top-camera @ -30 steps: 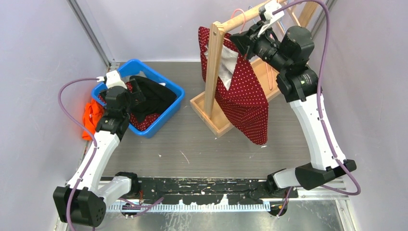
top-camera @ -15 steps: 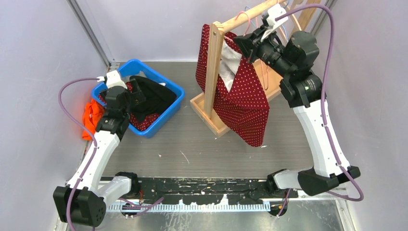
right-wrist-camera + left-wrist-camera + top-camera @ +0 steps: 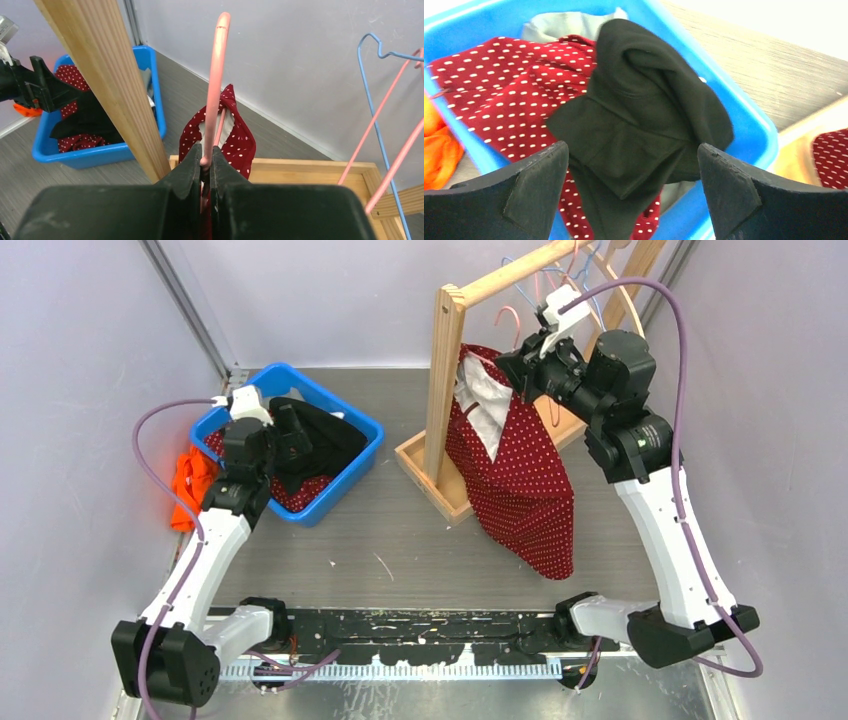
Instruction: Remove the skirt from the hanger
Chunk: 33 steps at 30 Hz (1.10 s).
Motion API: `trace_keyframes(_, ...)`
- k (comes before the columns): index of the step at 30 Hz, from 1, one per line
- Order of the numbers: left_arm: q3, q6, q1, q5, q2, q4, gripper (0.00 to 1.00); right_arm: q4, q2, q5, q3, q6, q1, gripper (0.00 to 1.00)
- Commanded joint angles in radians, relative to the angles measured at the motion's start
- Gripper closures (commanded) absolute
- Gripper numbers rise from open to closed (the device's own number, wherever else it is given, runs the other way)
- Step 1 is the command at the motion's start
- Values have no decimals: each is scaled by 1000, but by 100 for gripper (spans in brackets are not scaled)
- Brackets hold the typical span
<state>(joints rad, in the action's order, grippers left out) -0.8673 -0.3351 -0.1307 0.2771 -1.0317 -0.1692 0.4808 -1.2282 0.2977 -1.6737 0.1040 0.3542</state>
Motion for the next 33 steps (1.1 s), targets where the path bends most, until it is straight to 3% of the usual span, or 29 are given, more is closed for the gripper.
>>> trace_keyframes(1, -67, -4, -65, -177, 31, 55, 1, -28, 65, -9, -61, 12, 2, 99)
trace_keyframes(7, -206, 69, -351, -185, -9, 71, 0, 60, 138, 10, -125, 22, 2, 99)
trace_keyframes(13, -303, 64, -510, -225, -54, 128, 1, 162, 244, 80, -184, 25, 2, 99)
trace_keyframes(22, -363, 50, -620, -193, -56, 150, 1, 209, 358, 151, -206, 20, 2, 99)
trace_keyframes(33, -362, 44, -635, -109, 4, 88, 1, 220, 488, 292, -219, 23, 13, 99)
